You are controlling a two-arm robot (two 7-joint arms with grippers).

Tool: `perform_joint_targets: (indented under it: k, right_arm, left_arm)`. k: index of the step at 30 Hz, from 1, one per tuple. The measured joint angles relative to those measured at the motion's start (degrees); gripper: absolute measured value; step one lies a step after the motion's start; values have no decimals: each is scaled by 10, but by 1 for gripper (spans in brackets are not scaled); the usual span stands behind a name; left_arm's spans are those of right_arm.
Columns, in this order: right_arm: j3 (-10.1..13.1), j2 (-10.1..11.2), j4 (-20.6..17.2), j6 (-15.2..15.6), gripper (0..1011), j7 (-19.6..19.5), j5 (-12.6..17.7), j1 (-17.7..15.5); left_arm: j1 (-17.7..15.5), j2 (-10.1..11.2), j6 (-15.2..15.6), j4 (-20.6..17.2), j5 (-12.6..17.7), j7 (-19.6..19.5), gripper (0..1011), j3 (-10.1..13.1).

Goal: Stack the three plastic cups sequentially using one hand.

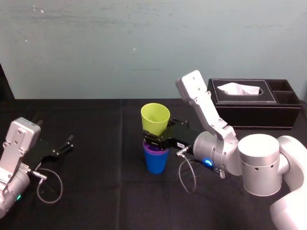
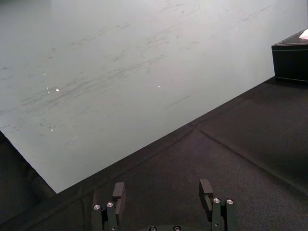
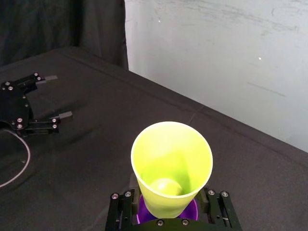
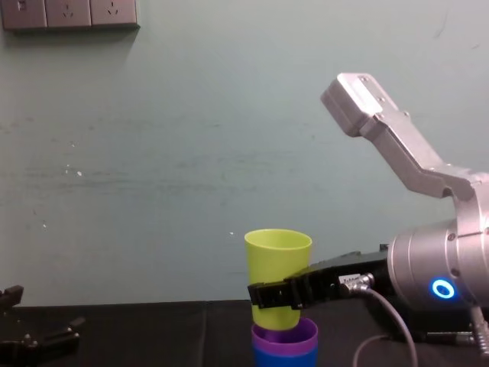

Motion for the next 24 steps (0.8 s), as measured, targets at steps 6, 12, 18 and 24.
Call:
perform_joint_targets:
  k: [6, 12, 18, 24]
  right_arm:
    - [-3, 0, 8, -1, 697, -3, 0, 0]
    - [-4, -1, 12, -2, 697, -4, 0, 1]
    - [-5, 0, 18, -3, 697, -4, -1, 3]
    - [-5, 0, 24, -3, 697, -4, -1, 5]
  left_arm:
    - [0, 0, 0, 0, 0, 0, 1000, 0]
    - [0, 0, 0, 0, 0, 0, 1000, 0]
    - [0, 0, 0, 0, 0, 0, 1000, 0]
    - [0, 0, 0, 0, 0, 0, 1000, 0]
